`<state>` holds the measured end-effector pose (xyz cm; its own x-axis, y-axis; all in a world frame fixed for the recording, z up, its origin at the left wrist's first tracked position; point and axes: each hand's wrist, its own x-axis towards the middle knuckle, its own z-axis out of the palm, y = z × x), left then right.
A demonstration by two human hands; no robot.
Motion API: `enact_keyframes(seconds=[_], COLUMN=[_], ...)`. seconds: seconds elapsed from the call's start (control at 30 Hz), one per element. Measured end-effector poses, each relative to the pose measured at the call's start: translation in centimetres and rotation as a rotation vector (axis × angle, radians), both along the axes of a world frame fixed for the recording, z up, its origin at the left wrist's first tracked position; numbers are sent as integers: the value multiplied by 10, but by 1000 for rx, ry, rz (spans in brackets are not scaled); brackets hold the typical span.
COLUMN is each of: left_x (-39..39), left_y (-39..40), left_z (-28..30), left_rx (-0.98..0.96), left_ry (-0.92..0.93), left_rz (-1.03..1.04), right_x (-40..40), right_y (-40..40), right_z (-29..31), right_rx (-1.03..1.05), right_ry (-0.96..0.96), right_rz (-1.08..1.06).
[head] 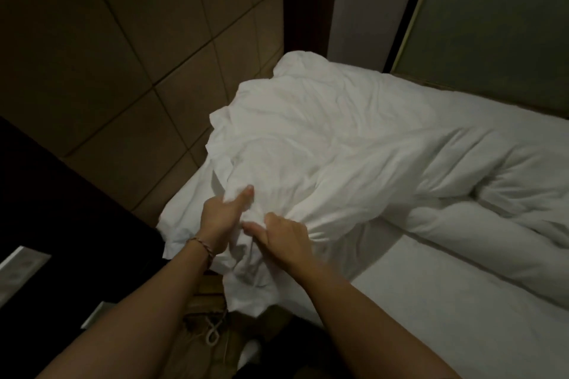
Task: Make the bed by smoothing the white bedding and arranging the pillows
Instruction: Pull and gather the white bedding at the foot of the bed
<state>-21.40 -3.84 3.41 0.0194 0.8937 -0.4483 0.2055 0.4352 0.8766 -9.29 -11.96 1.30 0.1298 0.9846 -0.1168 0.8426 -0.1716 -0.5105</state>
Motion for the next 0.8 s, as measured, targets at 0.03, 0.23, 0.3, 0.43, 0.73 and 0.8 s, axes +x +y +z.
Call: enact_keyframes(seconds=[0.03, 0.23, 0.3, 0.43, 0.73, 0.8], left_x=[-12, -78, -103, -167, -244, -245], left_y=[4, 42, 58, 100, 125, 122], left_z=[3, 27, 37, 40, -34, -50], left_rx=[19, 230, 277, 292, 153, 102], left_ry=[57, 322, 394, 520, 611, 612], left_rz=[4, -57, -105, -211, -244, -244], right_x=[-11, -83, -116, -188, -266, -260], right_y=[0, 30, 44, 75, 108, 104], right_z=[11, 59, 65, 55, -30, -46], right_rx=[-22, -22, -43, -35, -155, -156], right_ry=[-34, -95, -22, 55, 4, -63], right_rz=[34, 145, 124, 111, 85, 68])
